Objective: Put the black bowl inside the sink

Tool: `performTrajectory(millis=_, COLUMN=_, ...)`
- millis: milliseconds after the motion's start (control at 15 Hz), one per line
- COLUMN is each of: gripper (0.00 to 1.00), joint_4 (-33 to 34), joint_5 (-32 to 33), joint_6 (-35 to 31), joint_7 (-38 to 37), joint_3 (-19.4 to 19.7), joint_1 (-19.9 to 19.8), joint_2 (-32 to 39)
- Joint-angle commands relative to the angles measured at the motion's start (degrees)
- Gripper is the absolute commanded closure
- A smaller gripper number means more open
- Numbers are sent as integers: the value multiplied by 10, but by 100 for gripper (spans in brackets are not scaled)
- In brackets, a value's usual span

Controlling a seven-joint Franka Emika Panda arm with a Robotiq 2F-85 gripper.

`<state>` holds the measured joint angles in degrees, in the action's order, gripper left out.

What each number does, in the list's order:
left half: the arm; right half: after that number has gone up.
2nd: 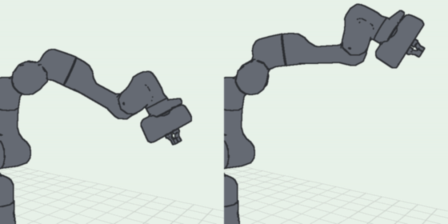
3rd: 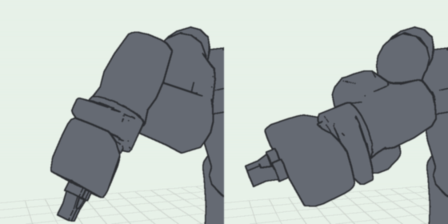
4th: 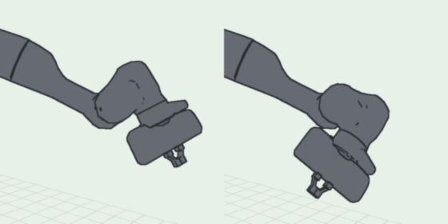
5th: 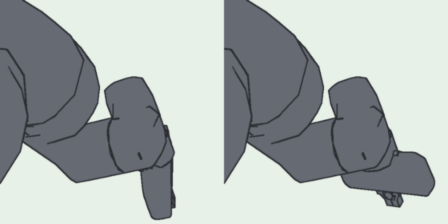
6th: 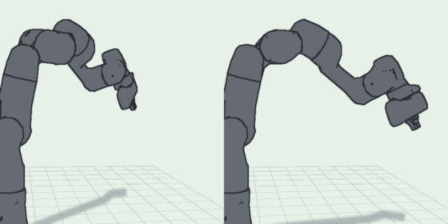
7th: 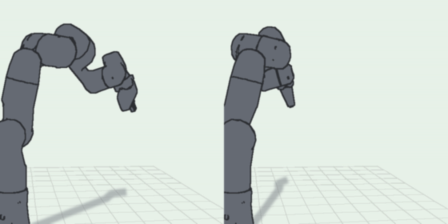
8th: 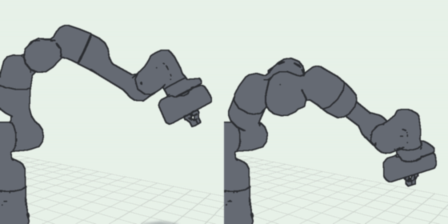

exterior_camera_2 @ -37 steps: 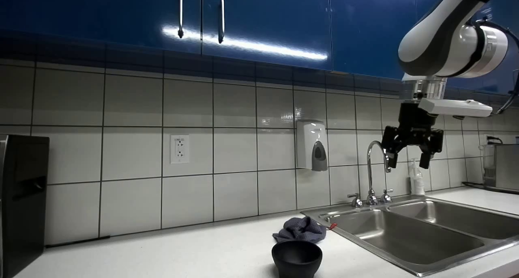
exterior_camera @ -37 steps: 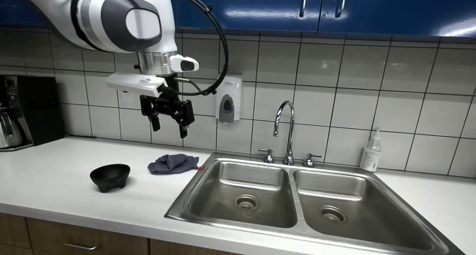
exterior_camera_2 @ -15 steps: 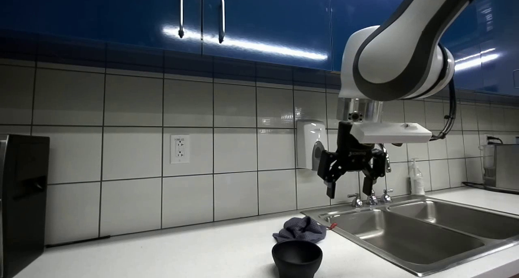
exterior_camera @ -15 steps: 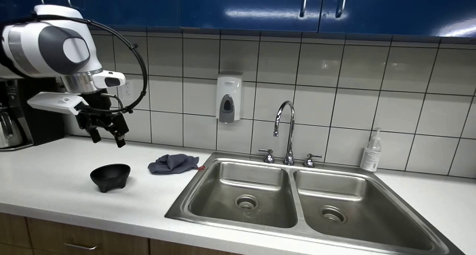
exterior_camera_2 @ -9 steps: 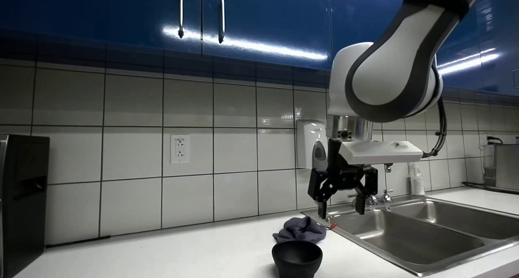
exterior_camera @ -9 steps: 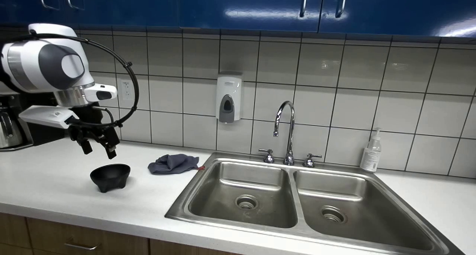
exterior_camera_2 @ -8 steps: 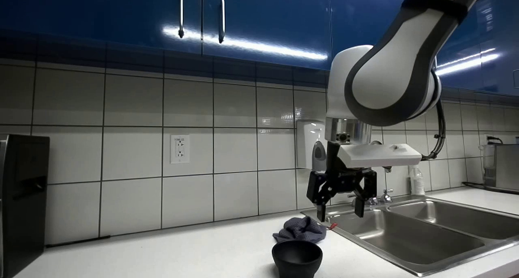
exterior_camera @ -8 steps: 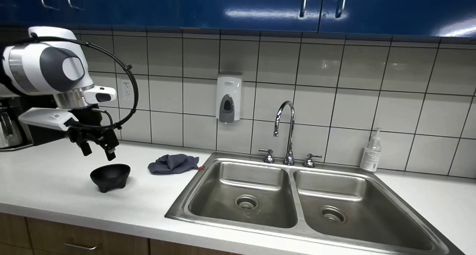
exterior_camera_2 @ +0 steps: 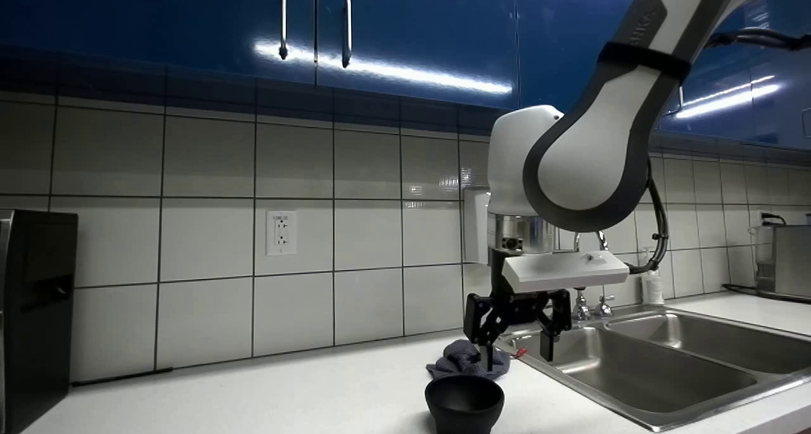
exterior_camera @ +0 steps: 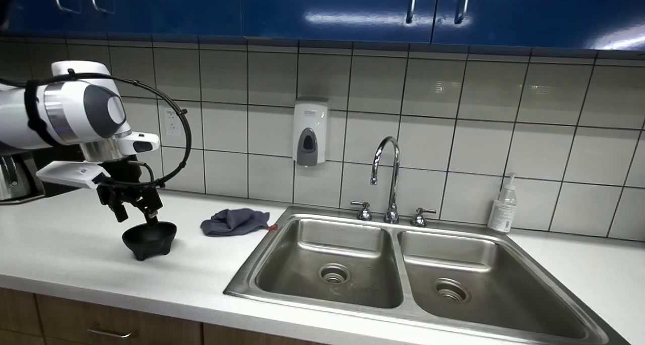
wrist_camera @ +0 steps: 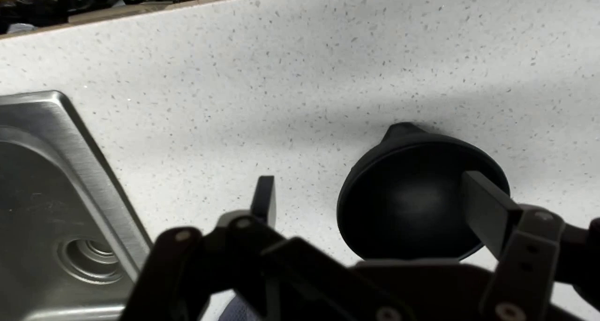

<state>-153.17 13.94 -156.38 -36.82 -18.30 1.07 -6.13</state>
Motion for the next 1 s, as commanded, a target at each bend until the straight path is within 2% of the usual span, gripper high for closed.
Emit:
performTrajectory(millis=0, gripper=0, joint_4=52, joint_5=53, joint_6=7, joint_7=-53, joint_3=-5, joint_1=-13, joint_2=57)
performTrajectory(millis=533, gripper=0, joint_4=129, joint_5=108, joint_6=23, joint_7=-106, joint_3=26, joint_1=-1, joint_2=157)
performTrajectory(millis=867, gripper=0, joint_4=167, joint_5=103, joint_6=29, joint_7=-103, joint_3=42, joint_1=6, joint_2=205)
performTrajectory(millis=933, gripper=0, joint_4=172, joint_5=76, joint_6=26, joint_7=-83, joint_3=92, joint_1=58, joint_2=209)
